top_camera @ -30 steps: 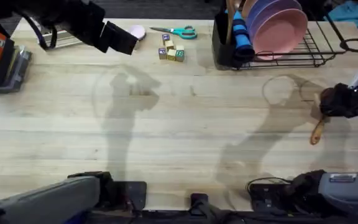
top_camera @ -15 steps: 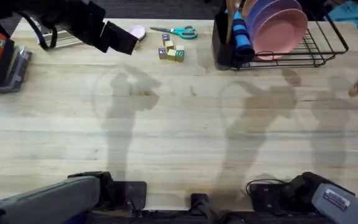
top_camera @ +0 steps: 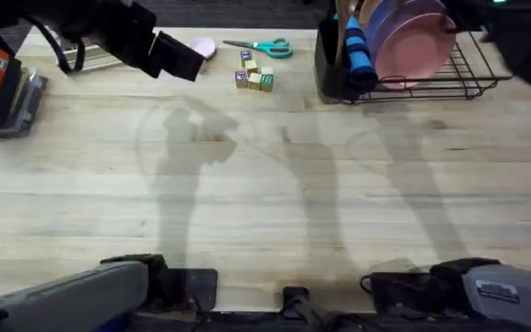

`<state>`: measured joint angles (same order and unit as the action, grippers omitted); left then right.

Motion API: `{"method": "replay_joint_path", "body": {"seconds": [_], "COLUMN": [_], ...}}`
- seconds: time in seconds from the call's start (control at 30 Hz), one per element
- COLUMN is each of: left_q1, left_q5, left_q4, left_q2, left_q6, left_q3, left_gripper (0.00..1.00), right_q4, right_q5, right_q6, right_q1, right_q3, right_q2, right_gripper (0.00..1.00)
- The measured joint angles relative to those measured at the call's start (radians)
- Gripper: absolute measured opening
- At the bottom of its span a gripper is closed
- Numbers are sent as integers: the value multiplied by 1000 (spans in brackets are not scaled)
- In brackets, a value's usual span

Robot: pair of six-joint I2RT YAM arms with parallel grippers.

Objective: Pick up the spoon on the table one by one and put them onto the rack

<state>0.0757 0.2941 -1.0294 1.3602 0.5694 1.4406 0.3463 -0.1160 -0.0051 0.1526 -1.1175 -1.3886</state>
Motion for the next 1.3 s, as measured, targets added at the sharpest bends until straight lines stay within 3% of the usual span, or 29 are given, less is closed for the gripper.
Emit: {"method": "replay_joint_path", "body": {"seconds": [0.2, 0.4, 0.77, 1.1, 1.3], "left_q1": [0, 0, 0, 0, 0], "left_q5": [0, 0, 0, 0, 0], "left_q4": [0, -2, -2, -2, -2], "left_q2": [0, 0, 0, 0, 0], "left_q6": [0, 0, 0, 0, 0], "left_q3": [0, 0, 0, 0, 0], "left_gripper": [993, 992, 992, 993, 993], "right_q4": [184, 197, 144, -116, -137], "right_q5": [-4, -4, -12, -11, -11], "right_q6": [-2, -2, 7, 28, 28], "right_q1": [94, 137, 140, 149, 149], "right_q3": [0, 0, -2, -11, -13], "right_q2": [-114, -196, -291, -339, -339], "right_gripper": [32, 32, 32, 32, 32]}}
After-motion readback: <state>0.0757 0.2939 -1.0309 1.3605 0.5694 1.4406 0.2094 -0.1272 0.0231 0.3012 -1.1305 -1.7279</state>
